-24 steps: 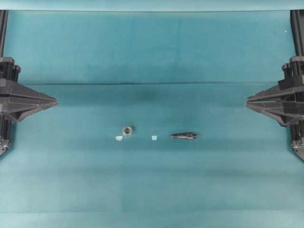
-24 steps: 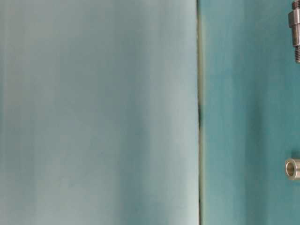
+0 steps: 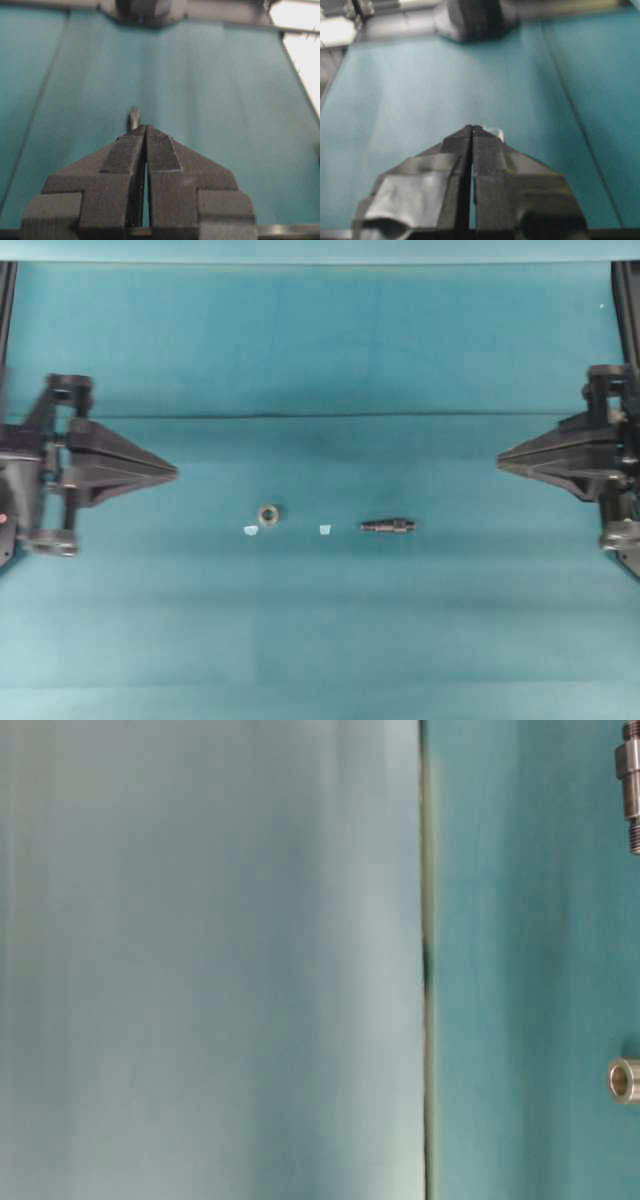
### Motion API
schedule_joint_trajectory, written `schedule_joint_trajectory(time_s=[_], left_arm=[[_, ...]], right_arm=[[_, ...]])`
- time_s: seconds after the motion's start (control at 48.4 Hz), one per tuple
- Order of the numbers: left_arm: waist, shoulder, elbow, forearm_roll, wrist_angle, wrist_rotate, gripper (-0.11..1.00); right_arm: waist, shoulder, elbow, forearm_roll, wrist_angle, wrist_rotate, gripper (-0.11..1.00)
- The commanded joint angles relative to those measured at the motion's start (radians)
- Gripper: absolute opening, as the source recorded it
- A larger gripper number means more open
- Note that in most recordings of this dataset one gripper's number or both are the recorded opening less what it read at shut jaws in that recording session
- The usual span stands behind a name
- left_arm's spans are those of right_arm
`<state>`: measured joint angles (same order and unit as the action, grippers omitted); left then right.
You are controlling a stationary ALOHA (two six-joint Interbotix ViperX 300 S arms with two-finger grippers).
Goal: Insert the washer onto the shaft with both hands.
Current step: 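Move both grippers inward over the silver washer and the threaded shaft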
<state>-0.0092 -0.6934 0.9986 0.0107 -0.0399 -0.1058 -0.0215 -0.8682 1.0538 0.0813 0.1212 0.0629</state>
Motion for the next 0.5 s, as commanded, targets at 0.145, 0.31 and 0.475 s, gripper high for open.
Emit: schedule_joint_trajectory(time_s=[0.145, 0.31, 0.475], left_arm=[[-0.003, 0.103, -0.118, 0.003, 0.198, 0.000, 0.02], [-0.003, 0.167, -0.167, 0.003, 0.284, 0.002, 0.02], [0.003, 0.242, -0.210, 0.005, 0.339, 0.003, 0.02]], right_arm=[[-0.009, 0.175, -0.094, 0.003, 0.166, 0.025, -0.10], [-0.009, 0.310, -0.150, 0.000, 0.232, 0.028, -0.10], [-0.009, 0.420, -0.212, -0.026, 0.307, 0.026, -0.10]])
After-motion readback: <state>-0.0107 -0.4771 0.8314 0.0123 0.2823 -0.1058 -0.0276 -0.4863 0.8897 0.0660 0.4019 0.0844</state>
